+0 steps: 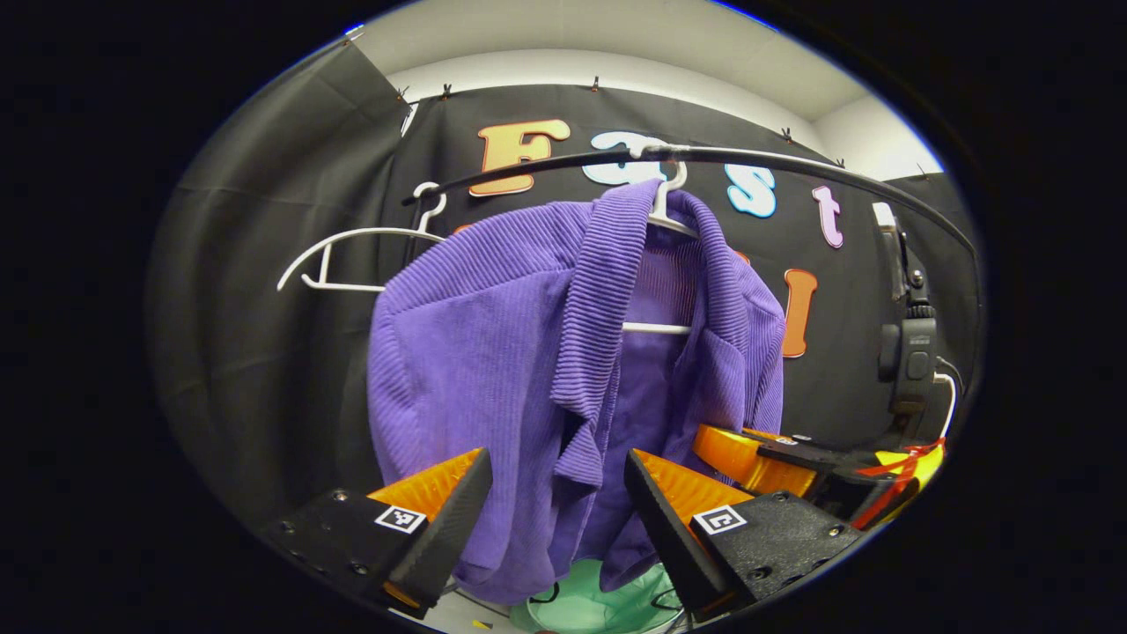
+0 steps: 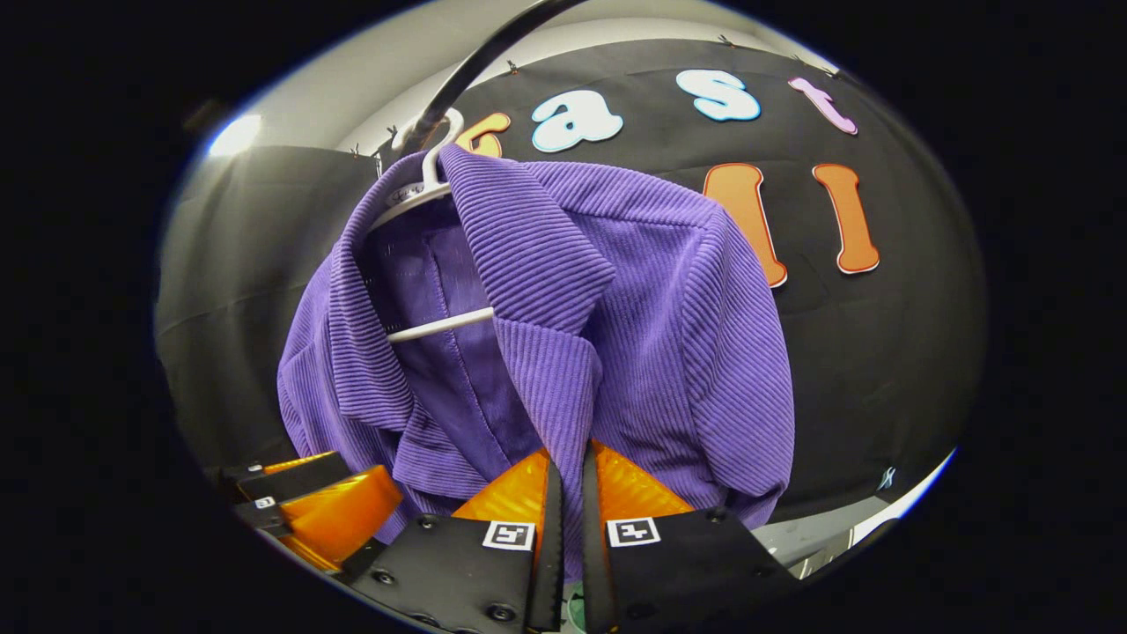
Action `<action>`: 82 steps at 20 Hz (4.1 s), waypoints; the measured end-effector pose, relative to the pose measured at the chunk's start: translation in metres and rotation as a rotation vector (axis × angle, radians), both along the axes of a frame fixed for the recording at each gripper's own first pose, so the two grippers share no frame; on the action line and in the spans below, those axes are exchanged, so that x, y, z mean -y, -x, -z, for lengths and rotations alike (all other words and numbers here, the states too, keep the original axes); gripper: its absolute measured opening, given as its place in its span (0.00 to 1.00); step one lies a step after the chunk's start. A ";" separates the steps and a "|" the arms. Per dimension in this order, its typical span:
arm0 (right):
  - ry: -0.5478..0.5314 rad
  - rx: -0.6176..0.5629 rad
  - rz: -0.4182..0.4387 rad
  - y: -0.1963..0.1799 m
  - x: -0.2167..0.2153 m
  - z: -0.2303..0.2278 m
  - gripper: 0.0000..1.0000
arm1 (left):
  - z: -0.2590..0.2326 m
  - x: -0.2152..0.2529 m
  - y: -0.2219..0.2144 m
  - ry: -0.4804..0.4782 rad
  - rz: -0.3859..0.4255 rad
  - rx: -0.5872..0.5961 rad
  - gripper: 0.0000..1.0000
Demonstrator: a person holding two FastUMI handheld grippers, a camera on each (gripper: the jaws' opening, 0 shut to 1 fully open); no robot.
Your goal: Grasp the clothes on the hanger with both hands and then place them into the laundry hamper below.
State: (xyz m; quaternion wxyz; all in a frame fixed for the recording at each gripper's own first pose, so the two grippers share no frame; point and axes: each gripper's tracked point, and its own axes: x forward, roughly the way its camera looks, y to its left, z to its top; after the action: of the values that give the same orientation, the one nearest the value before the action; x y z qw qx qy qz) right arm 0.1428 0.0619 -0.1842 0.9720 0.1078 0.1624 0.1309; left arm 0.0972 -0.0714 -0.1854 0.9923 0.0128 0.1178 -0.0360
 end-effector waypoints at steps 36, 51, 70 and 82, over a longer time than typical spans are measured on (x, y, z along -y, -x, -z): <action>-0.497 -0.114 -0.049 -0.060 0.124 -0.091 0.15 | -0.163 -0.110 0.003 0.149 0.015 0.153 0.00; -0.622 -0.086 -0.048 -0.071 0.125 -0.095 0.15 | -0.183 -0.160 -0.041 0.097 -0.027 0.149 0.00; -0.807 -0.166 -0.139 -0.106 0.160 -0.135 0.15 | -0.185 -0.154 -0.090 0.048 0.042 0.105 0.00; -0.715 -0.218 0.084 -0.122 0.197 -0.046 0.15 | -0.070 -0.151 -0.082 0.062 0.018 -0.094 0.00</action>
State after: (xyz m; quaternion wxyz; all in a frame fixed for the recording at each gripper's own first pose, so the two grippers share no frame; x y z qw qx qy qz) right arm 0.2643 -0.1353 -0.1386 0.8545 0.4603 0.2046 0.1271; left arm 0.1788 0.0793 -0.1159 0.9852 -0.0185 0.1629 -0.0492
